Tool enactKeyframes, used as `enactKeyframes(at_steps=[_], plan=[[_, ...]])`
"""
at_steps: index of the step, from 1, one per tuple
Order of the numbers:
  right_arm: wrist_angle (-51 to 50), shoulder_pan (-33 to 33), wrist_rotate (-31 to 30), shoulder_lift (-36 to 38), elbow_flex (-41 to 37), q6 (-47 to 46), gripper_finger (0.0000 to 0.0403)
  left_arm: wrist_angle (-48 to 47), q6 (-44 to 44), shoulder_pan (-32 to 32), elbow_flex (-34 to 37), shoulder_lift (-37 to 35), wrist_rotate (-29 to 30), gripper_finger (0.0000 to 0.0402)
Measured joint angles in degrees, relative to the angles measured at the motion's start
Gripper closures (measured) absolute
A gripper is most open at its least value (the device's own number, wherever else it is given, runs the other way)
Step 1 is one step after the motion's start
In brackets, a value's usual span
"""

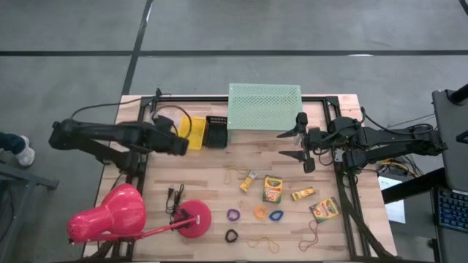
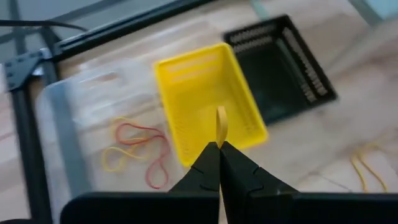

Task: Pick & Place Office Desk Supplies
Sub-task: Put the yellow rubber band into the transparent bin

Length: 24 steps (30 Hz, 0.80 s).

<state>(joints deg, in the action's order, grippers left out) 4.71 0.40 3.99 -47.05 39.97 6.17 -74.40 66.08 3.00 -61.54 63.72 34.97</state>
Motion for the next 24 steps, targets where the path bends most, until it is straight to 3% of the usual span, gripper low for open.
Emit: enactKeyframes(at_steps=[16, 24], plan=[[0.0, 0.0, 0.0, 0.0, 0.0, 0.0, 0.0165, -2.6, -8.8, -17.4, 0.0, -1.7, 0.1, 0.0401], [0.0, 0.0, 0.0, 0.0, 0.0, 0.0, 0.0165, -2.3, -4.0, -21.4, 4.5, -1.7, -3.9, 0.0401]])
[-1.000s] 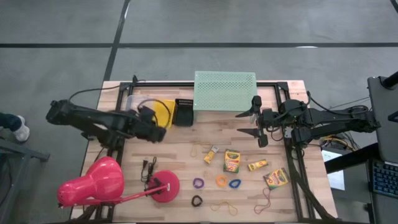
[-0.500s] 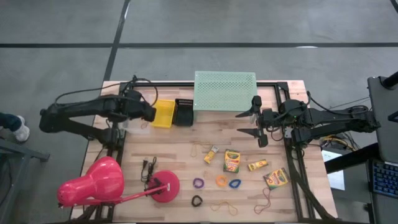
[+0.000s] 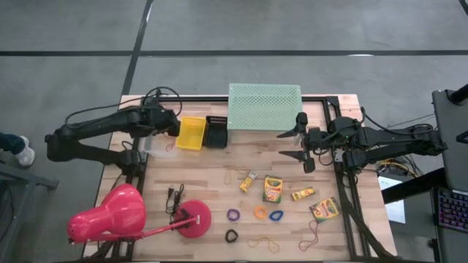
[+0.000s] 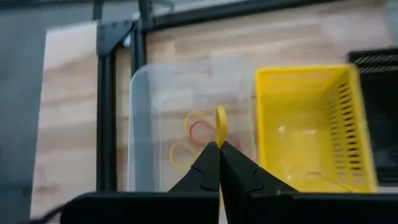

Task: Pick & Place Office Desk Supplies
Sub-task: Put the yellow rubber band into the transparent bin

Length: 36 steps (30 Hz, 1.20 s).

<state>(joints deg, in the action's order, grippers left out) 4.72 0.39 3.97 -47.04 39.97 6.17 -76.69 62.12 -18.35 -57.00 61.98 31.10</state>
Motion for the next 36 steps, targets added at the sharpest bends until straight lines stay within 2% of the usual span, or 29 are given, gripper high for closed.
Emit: enactKeyframes(at_steps=[4, 17, 24, 28, 36], plan=[[0.0, 0.0, 0.0, 0.0, 0.0, 0.0, 0.0165, 1.2, 2.2, -1.5, 4.7, 0.0, -4.4, 0.0401], [0.0, 0.0, 0.0, 0.0, 0.0, 0.0, 0.0165, 12.9, 2.5, -3.9, 17.0, 0.0, -11.3, 0.0395], [0.0, 0.0, 0.0, 0.0, 0.0, 0.0, 0.0165, 15.0, 2.4, -4.7, 20.0, 0.0, -14.1, 0.0388], [0.0, 0.0, 0.0, 0.0, 0.0, 0.0, 0.0165, 16.0, 2.2, -4.7, 19.6, 0.0, -14.3, 0.0355], [0.0, 0.0, 0.0, 0.0, 0.0, 0.0, 0.0165, 16.9, 0.7, -5.0, 18.8, 0.0, -14.3, 0.0249]])
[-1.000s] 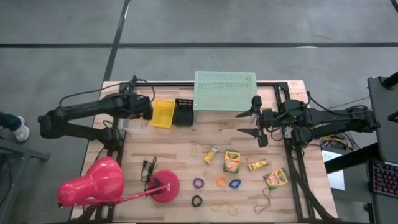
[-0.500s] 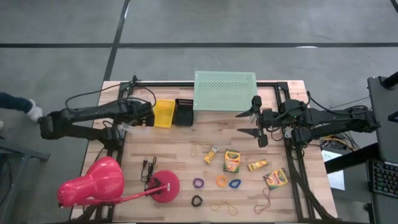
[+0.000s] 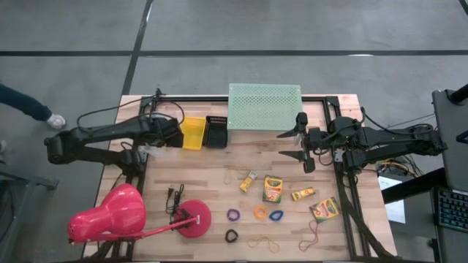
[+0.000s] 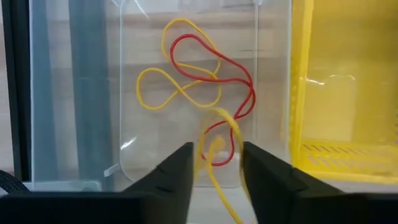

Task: Pick & Place Office Desk Supplies
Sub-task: Put the yellow rubber band into the transparent bin

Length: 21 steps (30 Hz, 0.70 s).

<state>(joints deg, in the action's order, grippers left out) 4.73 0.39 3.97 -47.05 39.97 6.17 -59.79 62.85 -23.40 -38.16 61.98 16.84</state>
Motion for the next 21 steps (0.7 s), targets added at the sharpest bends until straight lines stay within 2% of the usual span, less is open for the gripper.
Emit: enactKeyframes(at_steps=[7, 21], plan=[[0.0, 0.0, 0.0, 0.0, 0.0, 0.0, 0.0165, 0.0, -1.2, 0.0, -1.2, 0.0, 0.1, 0.0202], [0.0, 0.0, 0.0, 0.0, 0.0, 0.0, 0.0165, -0.5, -3.1, -0.1, -3.1, -0.4, 1.3, 0.0209]])
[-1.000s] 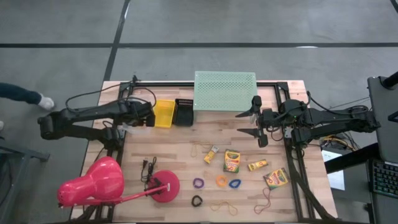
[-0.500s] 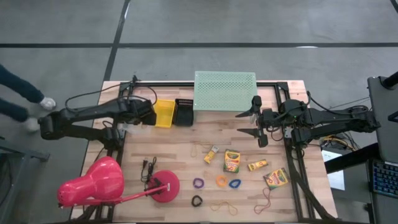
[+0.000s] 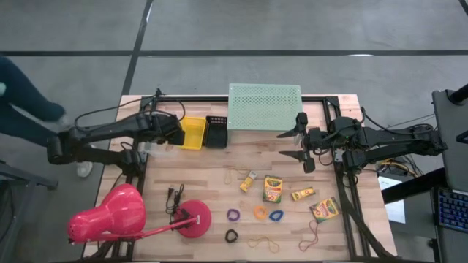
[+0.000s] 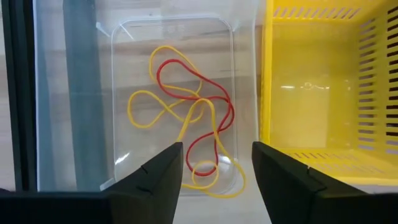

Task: Pick & Place Office Desk Supplies
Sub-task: Put the yellow rubber band into the transparent bin

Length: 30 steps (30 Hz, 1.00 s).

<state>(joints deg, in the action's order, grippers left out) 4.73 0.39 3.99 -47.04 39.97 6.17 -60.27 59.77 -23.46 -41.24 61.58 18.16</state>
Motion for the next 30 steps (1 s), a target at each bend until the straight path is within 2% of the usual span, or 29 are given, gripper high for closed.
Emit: enactKeyframes(at_steps=[6, 10, 13, 17, 21, 26, 30], plan=[[0.0, 0.0, 0.0, 0.0, 0.0, 0.0, 0.0165, 0.1, -1.4, 0.0, -0.7, 0.0, 0.0, 0.0209], [0.0, 0.0, 0.0, 0.0, 0.0, 0.0, 0.0165, 1.6, -7.4, 0.3, -3.4, 0.0, 1.7, 0.0209], [0.0, 0.0, 0.0, 0.0, 0.0, 0.0, 0.0165, 6.6, -13.8, 1.9, -4.1, 0.0, 1.8, 0.0209], [0.0, 0.0, 0.0, 0.0, 0.0, 0.0, 0.0165, 17.7, -20.5, 6.8, -2.8, 0.1, 1.7, 0.021], [0.0, 0.0, 0.0, 0.0, 0.0, 0.0, 0.0165, 27.2, -20.5, 12.8, -0.7, 0.1, 1.8, 0.021], [0.0, 0.0, 0.0, 0.0, 0.0, 0.0, 0.0165, 30.7, -19.1, 20.1, 0.4, 3.0, 2.6, 0.021], [-0.1, 0.0, 0.0, 0.0, 0.0, 0.0, 0.0165, 35.9, -19.5, 24.2, 0.3, 9.1, 7.2, 0.021]])
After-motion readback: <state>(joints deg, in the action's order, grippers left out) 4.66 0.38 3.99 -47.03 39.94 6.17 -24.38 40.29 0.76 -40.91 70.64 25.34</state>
